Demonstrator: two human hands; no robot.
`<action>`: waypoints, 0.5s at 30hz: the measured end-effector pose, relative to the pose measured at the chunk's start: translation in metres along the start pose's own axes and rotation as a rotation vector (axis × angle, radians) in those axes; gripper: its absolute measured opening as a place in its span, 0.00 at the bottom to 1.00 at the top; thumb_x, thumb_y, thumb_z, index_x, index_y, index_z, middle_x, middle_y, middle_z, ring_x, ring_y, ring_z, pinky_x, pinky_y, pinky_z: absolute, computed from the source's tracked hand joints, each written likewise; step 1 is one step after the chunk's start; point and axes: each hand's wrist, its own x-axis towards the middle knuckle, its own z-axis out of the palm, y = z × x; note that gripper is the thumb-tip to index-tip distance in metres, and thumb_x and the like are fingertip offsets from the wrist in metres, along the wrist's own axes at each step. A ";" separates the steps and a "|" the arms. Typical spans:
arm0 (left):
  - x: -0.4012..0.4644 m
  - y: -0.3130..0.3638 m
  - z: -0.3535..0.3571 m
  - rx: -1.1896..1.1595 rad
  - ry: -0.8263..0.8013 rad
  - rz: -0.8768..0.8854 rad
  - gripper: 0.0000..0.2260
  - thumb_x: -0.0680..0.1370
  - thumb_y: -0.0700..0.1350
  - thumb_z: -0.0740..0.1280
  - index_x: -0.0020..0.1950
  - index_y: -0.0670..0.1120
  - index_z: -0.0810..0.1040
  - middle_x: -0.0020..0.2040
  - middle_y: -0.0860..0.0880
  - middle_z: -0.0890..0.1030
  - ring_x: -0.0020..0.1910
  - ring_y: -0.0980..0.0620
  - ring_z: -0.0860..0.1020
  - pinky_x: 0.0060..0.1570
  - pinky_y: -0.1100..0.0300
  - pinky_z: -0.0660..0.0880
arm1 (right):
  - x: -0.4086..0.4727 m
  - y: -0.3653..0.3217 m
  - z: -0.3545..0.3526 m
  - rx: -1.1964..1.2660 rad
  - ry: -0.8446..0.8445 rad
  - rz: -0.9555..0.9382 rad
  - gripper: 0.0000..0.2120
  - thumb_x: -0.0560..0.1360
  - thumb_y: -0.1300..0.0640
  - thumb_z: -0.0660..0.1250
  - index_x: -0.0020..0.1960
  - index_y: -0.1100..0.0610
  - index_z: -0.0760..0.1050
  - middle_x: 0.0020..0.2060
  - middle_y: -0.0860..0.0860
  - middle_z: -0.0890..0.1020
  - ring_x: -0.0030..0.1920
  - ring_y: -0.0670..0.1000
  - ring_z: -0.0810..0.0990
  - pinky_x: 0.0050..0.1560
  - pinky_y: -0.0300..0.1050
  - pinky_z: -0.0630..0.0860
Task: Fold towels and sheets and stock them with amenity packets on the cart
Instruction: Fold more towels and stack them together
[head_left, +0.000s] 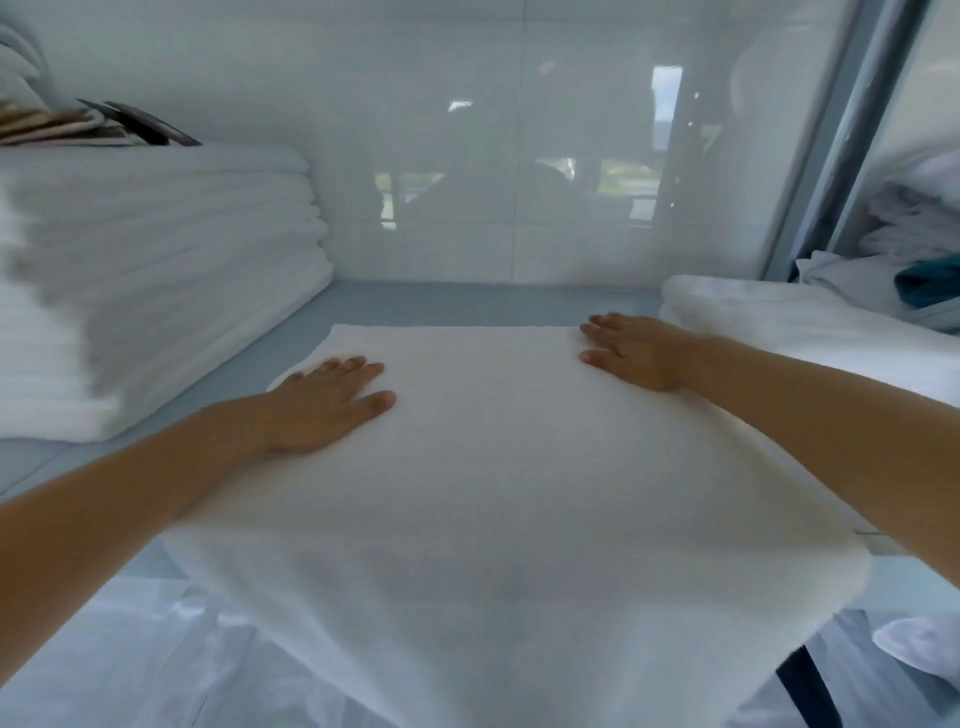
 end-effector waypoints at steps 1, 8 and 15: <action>0.010 -0.003 -0.002 -0.005 0.007 0.000 0.34 0.79 0.69 0.44 0.84 0.58 0.47 0.84 0.54 0.45 0.82 0.53 0.45 0.80 0.49 0.45 | 0.007 -0.002 -0.004 -0.067 0.037 0.009 0.34 0.84 0.36 0.45 0.83 0.55 0.53 0.82 0.54 0.56 0.81 0.54 0.55 0.80 0.52 0.54; 0.029 -0.016 0.004 -0.029 0.070 0.033 0.36 0.78 0.72 0.44 0.83 0.59 0.50 0.84 0.55 0.48 0.82 0.53 0.48 0.80 0.49 0.47 | -0.029 -0.055 -0.010 0.200 0.124 0.003 0.31 0.84 0.39 0.53 0.83 0.51 0.56 0.83 0.49 0.55 0.82 0.50 0.53 0.80 0.47 0.50; 0.015 -0.006 -0.003 0.015 0.169 0.015 0.29 0.83 0.65 0.48 0.82 0.55 0.58 0.83 0.51 0.56 0.81 0.51 0.55 0.79 0.52 0.52 | -0.130 -0.066 0.003 0.349 -0.081 -0.091 0.33 0.80 0.30 0.49 0.82 0.38 0.46 0.80 0.34 0.46 0.79 0.36 0.42 0.77 0.38 0.39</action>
